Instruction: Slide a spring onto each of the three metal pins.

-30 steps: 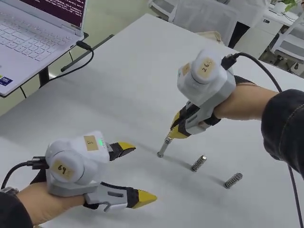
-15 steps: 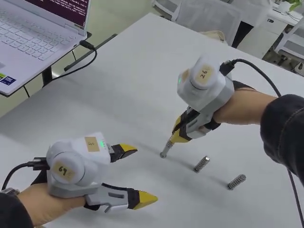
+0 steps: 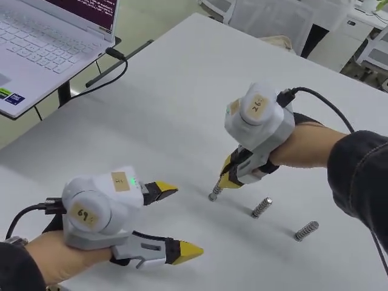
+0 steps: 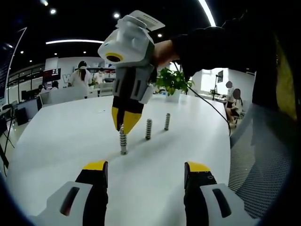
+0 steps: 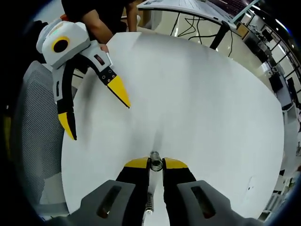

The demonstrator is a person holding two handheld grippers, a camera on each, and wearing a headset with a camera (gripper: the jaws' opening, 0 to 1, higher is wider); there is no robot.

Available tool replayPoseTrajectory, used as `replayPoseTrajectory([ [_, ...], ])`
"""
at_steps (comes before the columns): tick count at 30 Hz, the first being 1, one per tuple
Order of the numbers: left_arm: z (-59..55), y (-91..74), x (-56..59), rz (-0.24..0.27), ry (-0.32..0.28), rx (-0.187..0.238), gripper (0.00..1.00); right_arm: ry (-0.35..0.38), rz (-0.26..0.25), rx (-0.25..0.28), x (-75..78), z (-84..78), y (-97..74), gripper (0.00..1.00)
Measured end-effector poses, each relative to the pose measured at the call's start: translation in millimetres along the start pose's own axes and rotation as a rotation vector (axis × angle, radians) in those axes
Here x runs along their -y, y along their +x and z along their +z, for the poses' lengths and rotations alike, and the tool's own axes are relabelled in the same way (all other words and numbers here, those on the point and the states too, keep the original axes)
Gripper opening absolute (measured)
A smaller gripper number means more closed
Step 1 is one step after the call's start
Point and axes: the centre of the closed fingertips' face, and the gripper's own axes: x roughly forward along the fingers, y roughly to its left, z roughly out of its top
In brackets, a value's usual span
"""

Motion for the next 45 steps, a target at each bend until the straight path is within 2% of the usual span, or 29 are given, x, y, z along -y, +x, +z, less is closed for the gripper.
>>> replayPoseTrajectory([
  [17, -1.2, 0.8, -1.1, 0.002, -0.001, -0.002, 0.6, 0.011, -0.013, -0.01, 4.3, -11.3, 12.0, 0.08],
  [32, -2.7, 1.2, 1.6, -0.003, -0.001, -0.007, 0.6, 0.018, -0.009, 0.001, 2.9, -11.3, 14.4, 0.08],
  [38, -2.7, 1.2, 2.4, -0.005, -0.001, -0.009, 0.6, 0.02, -0.009, 0.001, 2.3, -13.7, 14.0, 0.13],
  [45, -3.1, 2.1, 2.9, -0.008, 0.002, -0.014, 0.6, 0.038, -0.019, 0.025, 4.0, -14.0, 8.9, 0.19],
])
